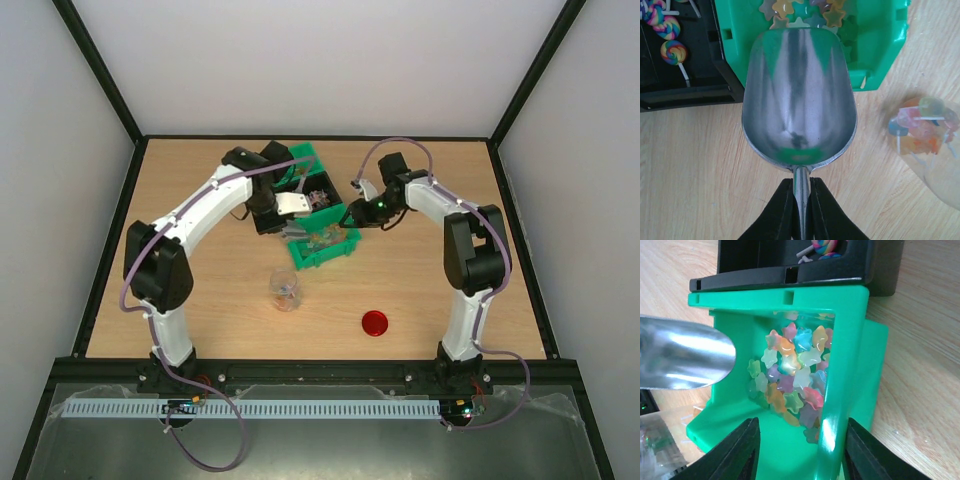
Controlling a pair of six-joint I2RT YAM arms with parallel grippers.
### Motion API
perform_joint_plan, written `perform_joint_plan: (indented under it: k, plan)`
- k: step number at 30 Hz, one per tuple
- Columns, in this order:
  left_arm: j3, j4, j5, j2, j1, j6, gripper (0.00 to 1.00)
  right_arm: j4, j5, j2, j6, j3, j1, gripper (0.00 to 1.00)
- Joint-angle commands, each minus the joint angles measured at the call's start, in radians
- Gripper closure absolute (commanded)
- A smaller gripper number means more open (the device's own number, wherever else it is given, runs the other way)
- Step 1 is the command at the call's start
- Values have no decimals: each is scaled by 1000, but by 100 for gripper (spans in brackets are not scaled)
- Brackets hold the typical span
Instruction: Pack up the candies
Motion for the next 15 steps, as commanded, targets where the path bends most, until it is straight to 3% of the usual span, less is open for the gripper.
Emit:
perform_joint_plan:
  k: [1,8,15]
  plan:
    - [56,-27,-106,32,-36,-42,98,-11,-86,-31,32,-39,1,57]
    - [122,-99,-193,96,-85,-43,98,71,-101,-73,72,-134,1,58]
    - [36,-99,-258,96,-110,-21,98,124,-102,-93,103,-178,1,61]
